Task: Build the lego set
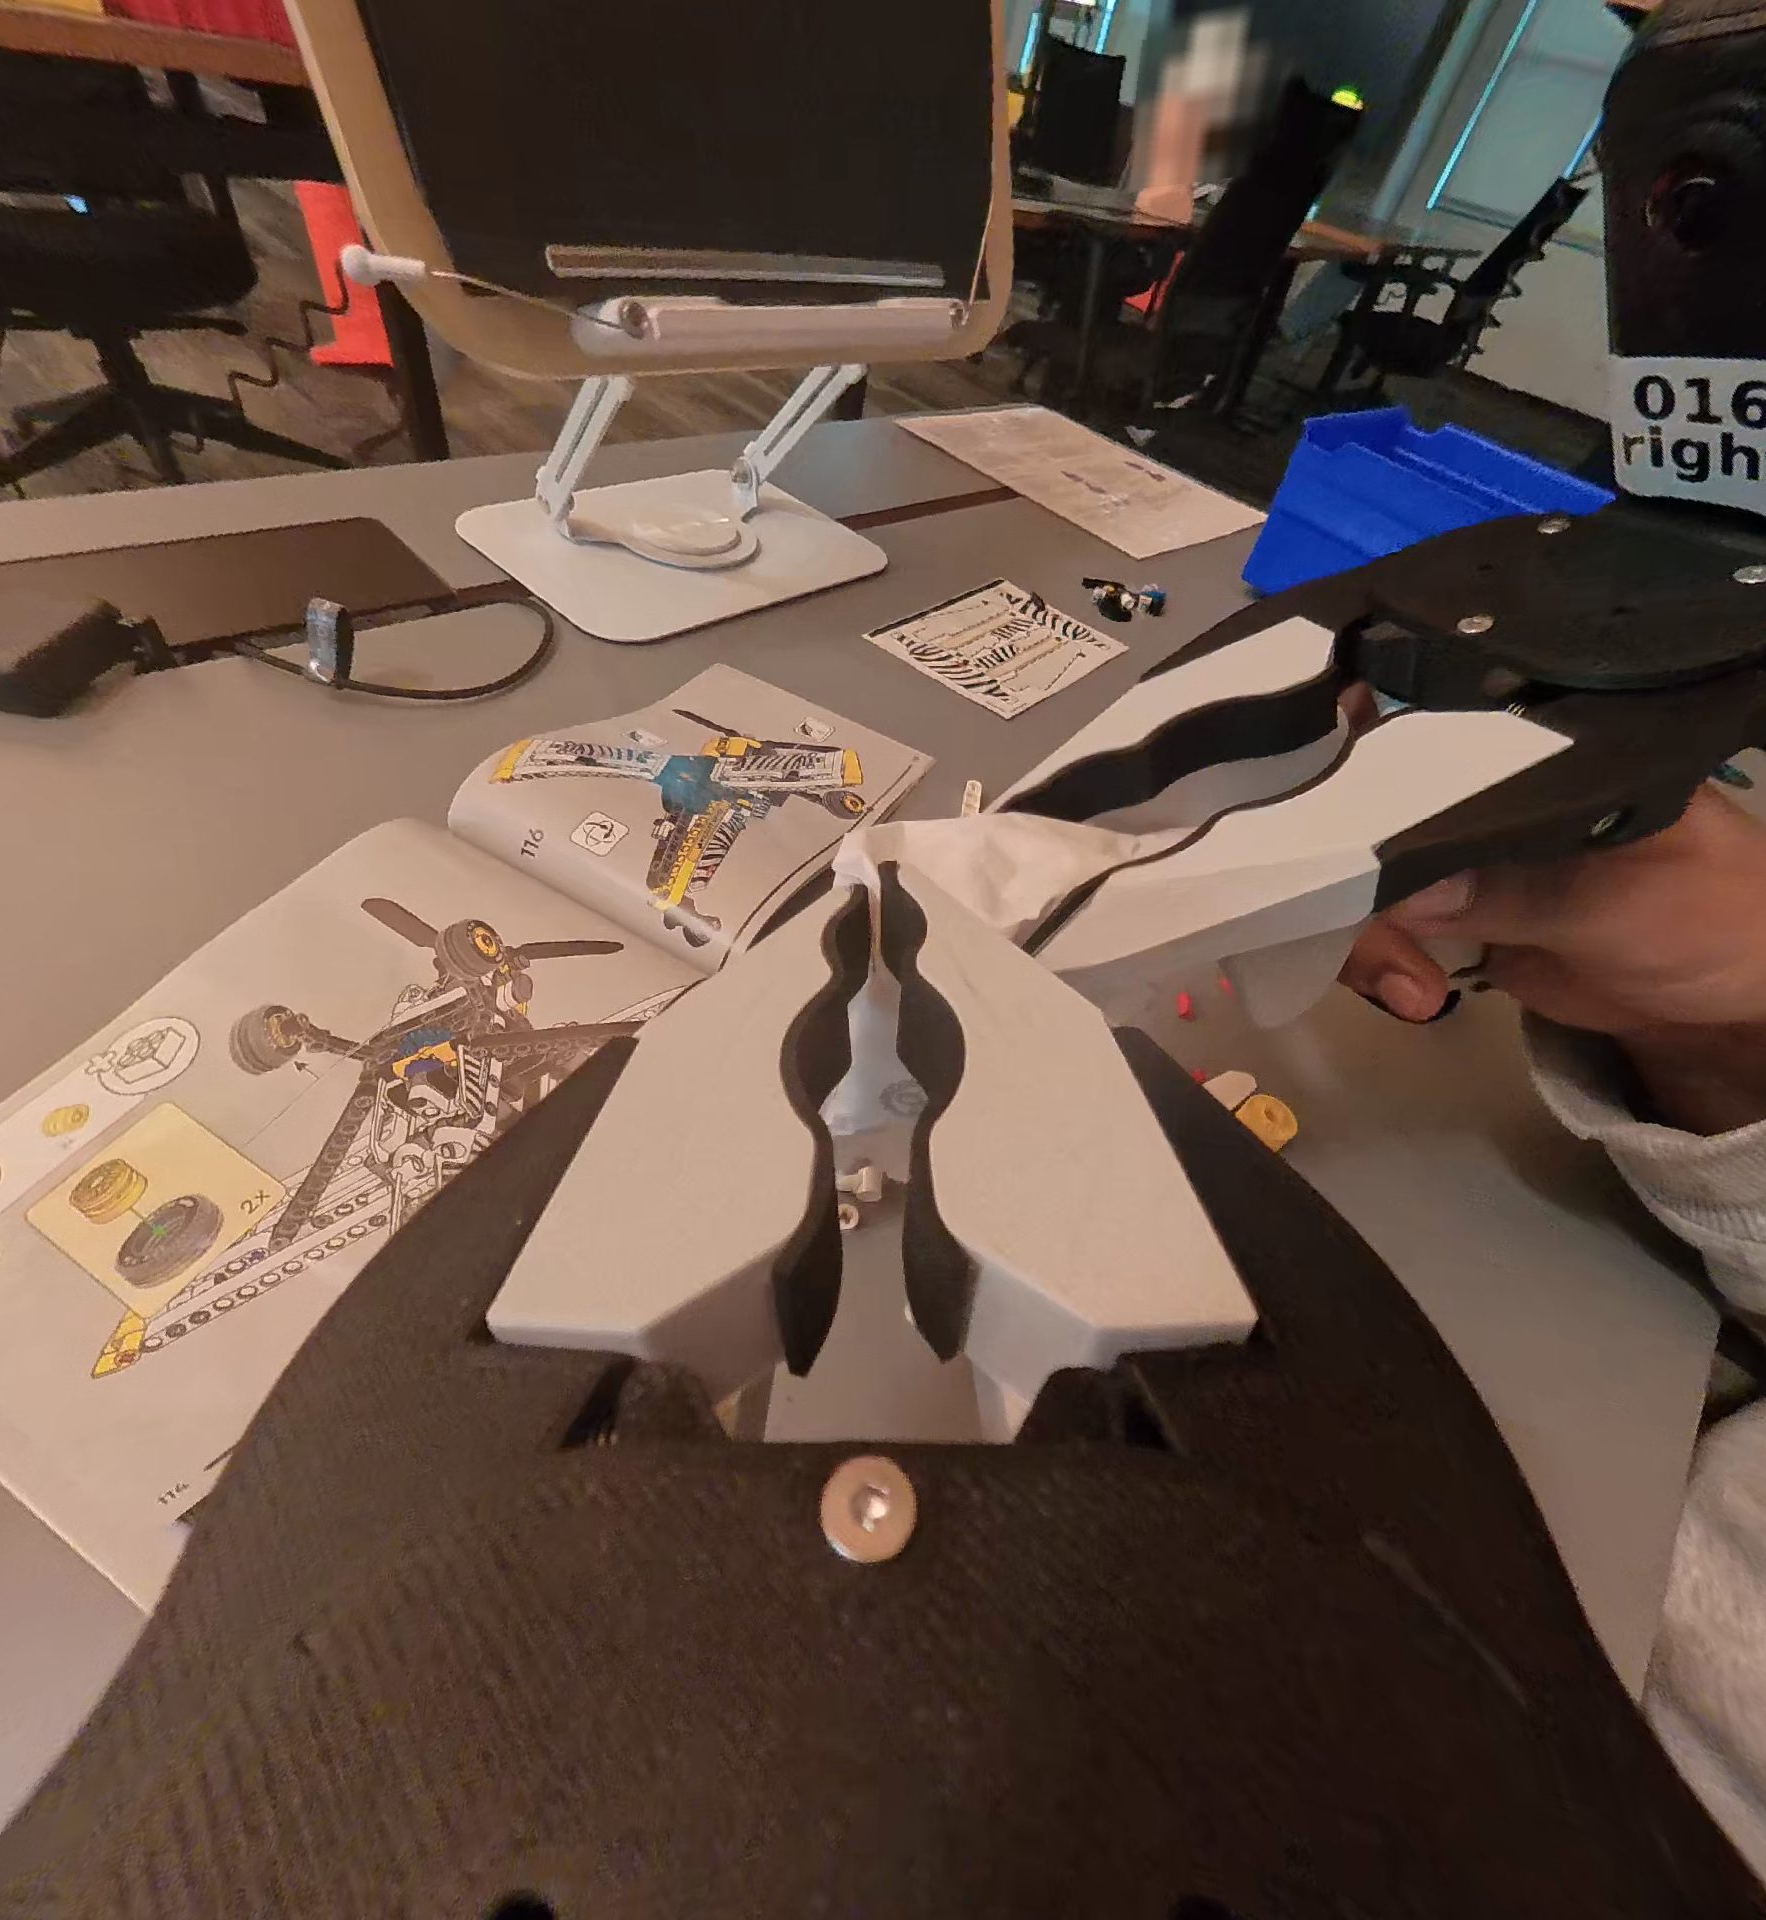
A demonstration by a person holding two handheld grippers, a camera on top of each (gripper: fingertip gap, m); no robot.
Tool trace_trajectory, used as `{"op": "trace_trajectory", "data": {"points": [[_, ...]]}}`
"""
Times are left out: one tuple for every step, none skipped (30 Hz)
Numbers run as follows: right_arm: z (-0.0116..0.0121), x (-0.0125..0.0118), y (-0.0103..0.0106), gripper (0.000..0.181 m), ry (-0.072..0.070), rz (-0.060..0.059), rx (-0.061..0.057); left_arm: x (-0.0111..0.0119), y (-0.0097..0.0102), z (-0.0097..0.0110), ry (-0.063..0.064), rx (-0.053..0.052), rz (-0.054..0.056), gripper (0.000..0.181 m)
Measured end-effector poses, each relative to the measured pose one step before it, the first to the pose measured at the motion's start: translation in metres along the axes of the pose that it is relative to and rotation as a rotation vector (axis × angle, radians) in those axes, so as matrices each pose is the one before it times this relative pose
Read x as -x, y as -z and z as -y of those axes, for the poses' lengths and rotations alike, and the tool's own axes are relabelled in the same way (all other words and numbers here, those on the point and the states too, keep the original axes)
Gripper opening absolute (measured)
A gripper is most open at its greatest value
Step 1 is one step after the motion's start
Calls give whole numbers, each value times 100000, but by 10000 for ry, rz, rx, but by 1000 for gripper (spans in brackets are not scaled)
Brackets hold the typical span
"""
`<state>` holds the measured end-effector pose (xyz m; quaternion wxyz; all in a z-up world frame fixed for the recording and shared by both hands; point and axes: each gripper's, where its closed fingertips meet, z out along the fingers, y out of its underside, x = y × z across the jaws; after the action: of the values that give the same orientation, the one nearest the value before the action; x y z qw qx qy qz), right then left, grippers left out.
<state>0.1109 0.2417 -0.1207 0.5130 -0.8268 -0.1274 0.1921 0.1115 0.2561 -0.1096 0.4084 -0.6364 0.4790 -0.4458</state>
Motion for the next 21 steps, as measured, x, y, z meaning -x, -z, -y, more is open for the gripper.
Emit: {"op": "trace_trajectory", "data": {"points": [[259,-90,140,33,-63,52,-142,101,-59,-36,83,27,-12,0],[36,16,76,30,-22,109,28,13,-48,-8,46,3,-53,0],[-112,59,5,25,13,105,127,-47,-103,-44,99,38,-70,0],[-171,-64,-66,22,35,-16,158,-17,-100,-24,54,27,-20,0],[-142,-119,-100,20,85,-71,138,24,-123,-31,-33,-7,37,0],[-88,-121,-80,18,66,-85,123,45,-129,-48,-44,-10,51,0],[-65,-119,-62,17,41,-82,110,37,-119,-32,-13,-16,25,0],[-68,-85,-51,15,57,-72,104,-24,-97,9,22,-38,-39,0],[-45,-102,-36,12,71,-88,84,-35,-92,6,47,-35,-78,1],[-83,-91,-33,10,66,-80,100,-11,-82,-23,61,-13,-84,2],[-102,-79,-29,10,56,-60,110,-9,-78,-70,82,14,-95,2],[-6,-50,3,9,53,-47,54,-35,-54,31,69,-61,-103,2],[50,-23,56,7,50,-45,23,-101,0,164,27,-161,-119,4],[-9,-32,87,5,48,-52,90,-169,64,303,-2,-249,-153,8],[99,-97,146,2,65,-101,14,-200,96,324,-27,-254,-169,16],[219,-164,231,1,59,-127,-58,-152,124,226,-37,-194,-132,23],[159,-111,208,0,27,-54,-11,-37,118,109,-29,-109,-66,28],[36,-45,151,0,-22,27,74,81,91,-30,-21,-26,12,31],[-15,-73,98,0,-27,28,90,-31,63,-99,-55,7,-59,35],[-45,-114,69,0,5,-11,87,-171,19,-106,-60,1,-127,40],[-57,-112,52,0,15,-21,96,-264,-14,-118,-74,-2,-173,43]]}}
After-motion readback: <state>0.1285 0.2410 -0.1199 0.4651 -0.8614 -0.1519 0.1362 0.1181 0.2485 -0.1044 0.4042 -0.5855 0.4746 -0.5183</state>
